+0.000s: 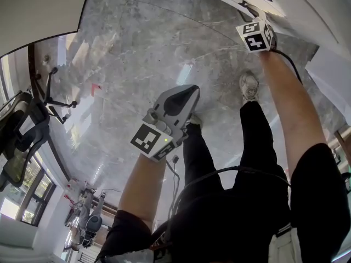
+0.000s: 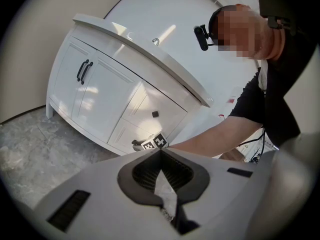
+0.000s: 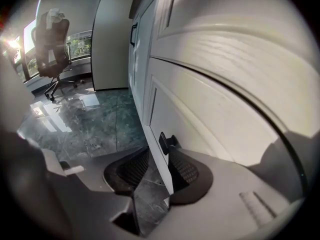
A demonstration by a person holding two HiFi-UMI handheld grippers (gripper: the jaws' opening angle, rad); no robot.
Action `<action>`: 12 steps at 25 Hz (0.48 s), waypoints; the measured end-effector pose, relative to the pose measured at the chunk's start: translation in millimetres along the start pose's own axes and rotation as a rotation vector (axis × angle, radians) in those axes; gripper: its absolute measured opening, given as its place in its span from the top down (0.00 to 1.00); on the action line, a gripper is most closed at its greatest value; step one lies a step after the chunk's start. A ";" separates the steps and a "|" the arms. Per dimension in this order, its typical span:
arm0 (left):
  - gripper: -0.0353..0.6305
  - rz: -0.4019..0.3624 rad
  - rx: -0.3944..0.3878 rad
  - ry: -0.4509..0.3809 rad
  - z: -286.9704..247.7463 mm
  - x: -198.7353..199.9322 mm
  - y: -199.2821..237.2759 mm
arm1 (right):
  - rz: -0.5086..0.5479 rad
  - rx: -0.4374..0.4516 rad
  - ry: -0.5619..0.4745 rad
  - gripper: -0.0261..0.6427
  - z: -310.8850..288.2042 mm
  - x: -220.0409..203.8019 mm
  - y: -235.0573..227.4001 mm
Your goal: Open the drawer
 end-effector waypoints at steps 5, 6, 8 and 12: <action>0.95 0.016 0.002 -0.015 4.3 4.6 -2.7 | -0.075 -0.084 0.041 0.95 2.6 3.7 -5.6; 0.95 0.026 0.003 -0.018 4.7 6.1 -3.7 | -0.090 -0.093 0.047 0.95 3.1 4.1 -6.2; 0.95 0.021 0.004 -0.020 7.3 6.1 -4.3 | -0.121 -0.099 0.057 0.95 4.7 4.6 -6.9; 0.95 0.021 0.005 -0.029 12.9 5.9 -4.2 | -0.130 -0.097 0.062 0.95 8.1 6.4 -2.0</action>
Point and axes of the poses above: the fingertips, and each gripper's own axes: z backward along the fingers, y to its left, x out of its top, the point moved 5 cm from there along z, backward along the fingers, and after that the axes turned 10 degrees about -y, right-handed, at the moved point
